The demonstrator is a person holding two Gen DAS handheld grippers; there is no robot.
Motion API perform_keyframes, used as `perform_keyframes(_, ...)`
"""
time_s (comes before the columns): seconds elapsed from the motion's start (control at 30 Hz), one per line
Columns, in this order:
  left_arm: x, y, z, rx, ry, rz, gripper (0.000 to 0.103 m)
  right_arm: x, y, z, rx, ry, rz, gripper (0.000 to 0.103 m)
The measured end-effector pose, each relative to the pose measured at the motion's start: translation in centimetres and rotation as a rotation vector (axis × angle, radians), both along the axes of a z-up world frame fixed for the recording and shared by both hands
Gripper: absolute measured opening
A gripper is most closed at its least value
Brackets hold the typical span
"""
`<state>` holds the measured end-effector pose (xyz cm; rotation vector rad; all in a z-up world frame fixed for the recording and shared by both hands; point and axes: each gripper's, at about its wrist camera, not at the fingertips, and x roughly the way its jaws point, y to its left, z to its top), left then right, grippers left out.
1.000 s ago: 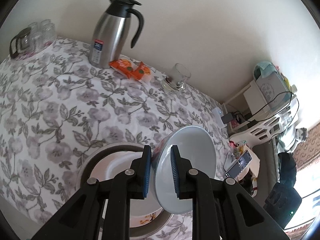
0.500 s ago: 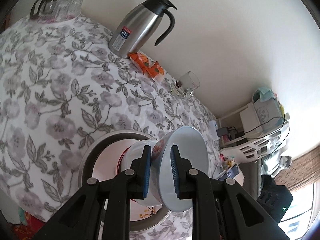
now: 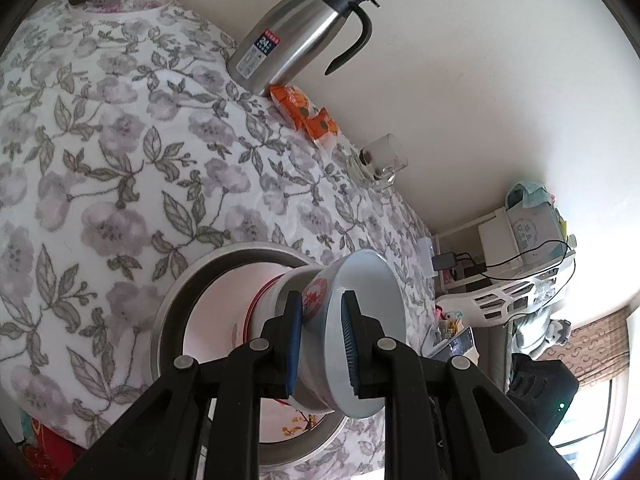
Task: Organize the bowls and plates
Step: 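Lift the round bowl and carry it over the basin with both tools, then lower the round bowl into the square bowl on the stack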
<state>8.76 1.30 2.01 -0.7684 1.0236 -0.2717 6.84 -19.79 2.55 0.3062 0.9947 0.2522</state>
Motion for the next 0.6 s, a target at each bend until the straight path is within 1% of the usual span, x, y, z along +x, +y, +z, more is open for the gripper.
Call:
perform_keyframes(0.23,0.25,-0.08,-0.66,0.007,0.018,-0.012,0.020,0.07,0.10,0.00,-0.012,-0.004,-0.002,0.017)
perform_keyframes(0.43,0.10,-0.21,-0.48,0.053,0.001,-0.020,0.020,0.08,0.16,0.07,-0.013,-0.005,0.005,0.018)
perform_keyframes(0.5,0.02,-0.03,-0.37,0.046,-0.008,-0.020,0.020,-0.05,0.18,0.37,-0.019,-0.018,0.007,0.019)
perform_keyframes(0.6,-0.09,-0.08,-0.06,0.060,-0.022,-0.023,0.020,-0.19,0.18,0.67,-0.024,-0.031,0.009,0.020)
